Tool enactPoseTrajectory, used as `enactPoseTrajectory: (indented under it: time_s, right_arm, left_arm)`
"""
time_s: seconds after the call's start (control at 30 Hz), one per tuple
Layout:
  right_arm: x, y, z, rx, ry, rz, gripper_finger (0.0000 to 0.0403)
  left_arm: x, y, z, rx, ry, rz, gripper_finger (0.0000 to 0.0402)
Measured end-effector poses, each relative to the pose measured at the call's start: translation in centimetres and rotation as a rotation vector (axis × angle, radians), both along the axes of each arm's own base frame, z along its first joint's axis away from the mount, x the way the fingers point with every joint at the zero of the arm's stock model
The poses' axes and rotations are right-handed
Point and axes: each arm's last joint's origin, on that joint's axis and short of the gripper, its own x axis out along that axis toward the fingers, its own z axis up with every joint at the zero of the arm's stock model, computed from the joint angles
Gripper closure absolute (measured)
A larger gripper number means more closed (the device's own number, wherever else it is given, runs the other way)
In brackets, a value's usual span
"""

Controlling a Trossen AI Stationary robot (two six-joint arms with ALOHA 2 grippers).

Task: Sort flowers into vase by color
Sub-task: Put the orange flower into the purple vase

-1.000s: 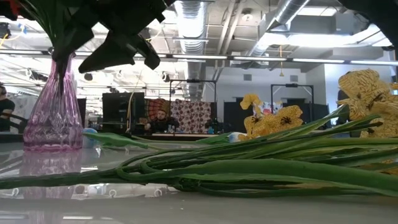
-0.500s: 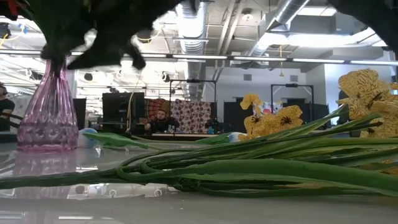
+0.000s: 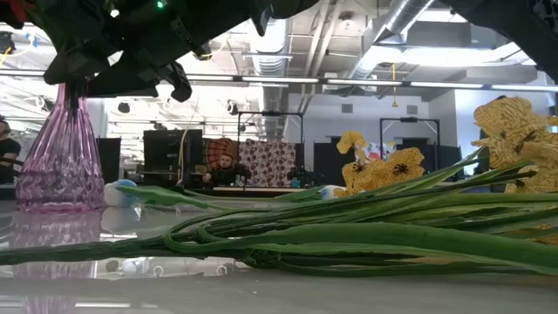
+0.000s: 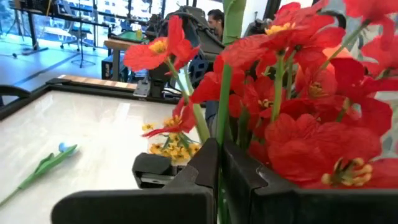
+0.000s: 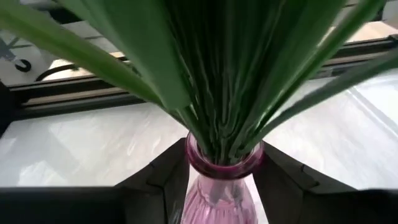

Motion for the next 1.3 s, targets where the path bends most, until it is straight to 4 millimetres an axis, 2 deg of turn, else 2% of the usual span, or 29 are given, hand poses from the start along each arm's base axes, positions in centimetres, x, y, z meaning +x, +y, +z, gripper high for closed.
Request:
enactPoseTrajectory:
  time_s: [0.23, 0.4, 0.6, 0.77, 0.9, 1.07, 1.3]
  right_arm:
    - [0.0, -0.1, -0.2, -0.031, 0.012, -0.042, 0.0279]
    - [-0.1, -0.2, -0.2, -0.051, 0.016, -0.046, 0.0282]
    - [-0.1, -0.4, -0.3, -0.082, 0.023, -0.102, 0.0252]
    - [-0.2, -0.4, -0.4, -0.085, 0.035, -0.102, 0.0264]
    - [-0.2, -0.4, -0.4, -0.092, 0.035, -0.099, 0.0272]
    - [-0.2, -0.4, -0.4, -0.093, 0.037, -0.099, 0.0245]
    - [-0.2, -0.4, -0.4, -0.094, 0.042, -0.099, 0.0205]
  left_arm:
    - [0.0, -0.1, 0.0, -0.019, 0.006, -0.035, 0.0401]
    - [0.1, -0.2, -0.5, -0.030, 0.030, -0.051, 0.0401]
    - [0.5, -0.4, -2.1, -0.078, 0.073, -0.080, 0.0401]
    - [0.5, -0.5, -2.3, -0.064, 0.081, -0.090, 0.0401]
    - [0.5, -0.5, -2.9, -0.096, 0.153, -0.093, 0.0401]
    - [0.5, -0.4, -3.1, -0.135, 0.176, -0.077, 0.0399]
    - [0.5, -0.5, -3.0, -0.148, 0.173, -0.097, 0.0351]
